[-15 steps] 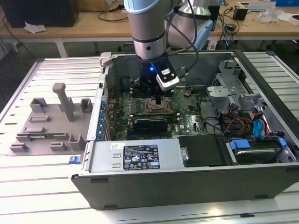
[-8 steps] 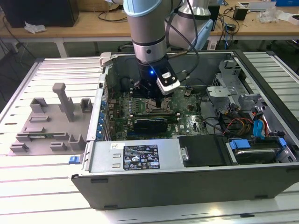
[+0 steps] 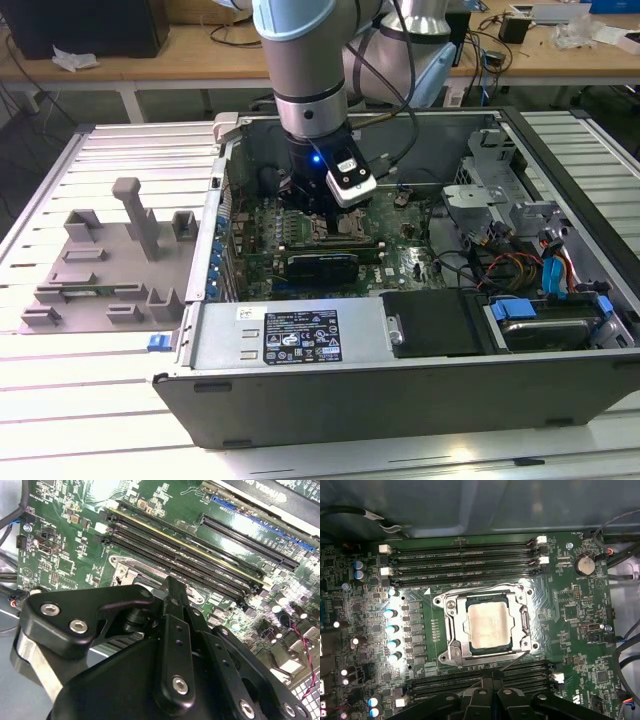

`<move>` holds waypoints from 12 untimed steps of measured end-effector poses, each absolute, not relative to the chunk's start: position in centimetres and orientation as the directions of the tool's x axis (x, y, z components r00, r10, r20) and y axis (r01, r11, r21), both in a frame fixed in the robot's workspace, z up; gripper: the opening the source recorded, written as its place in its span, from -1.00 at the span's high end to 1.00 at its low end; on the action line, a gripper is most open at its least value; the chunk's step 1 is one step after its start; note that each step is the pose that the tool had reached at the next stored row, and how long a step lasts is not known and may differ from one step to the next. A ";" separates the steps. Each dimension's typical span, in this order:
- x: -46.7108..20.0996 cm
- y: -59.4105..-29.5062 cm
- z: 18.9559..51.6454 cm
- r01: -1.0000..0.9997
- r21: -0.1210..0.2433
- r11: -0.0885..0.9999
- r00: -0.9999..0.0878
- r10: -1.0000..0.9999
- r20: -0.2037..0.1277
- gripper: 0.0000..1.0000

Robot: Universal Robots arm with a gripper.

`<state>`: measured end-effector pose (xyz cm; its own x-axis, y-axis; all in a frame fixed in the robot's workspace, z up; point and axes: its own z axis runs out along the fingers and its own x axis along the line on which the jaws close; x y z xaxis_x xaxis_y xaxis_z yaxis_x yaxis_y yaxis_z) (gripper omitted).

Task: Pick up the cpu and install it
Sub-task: 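Install the second cpu locking lever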

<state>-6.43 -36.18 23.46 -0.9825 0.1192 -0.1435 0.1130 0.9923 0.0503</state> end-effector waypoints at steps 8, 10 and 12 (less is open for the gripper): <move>-6.4 -36.2 23.4 0.114 0.049 0.992 -0.984 0.119 -0.131 0.79; -6.4 -36.2 23.4 0.114 0.049 0.992 -0.984 0.119 -0.131 0.79; -6.4 -36.2 23.4 0.114 0.049 0.992 -0.984 0.119 -0.131 0.79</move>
<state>-6.43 -36.18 23.36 -0.9841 0.1192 -0.1314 0.1136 0.9923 0.0492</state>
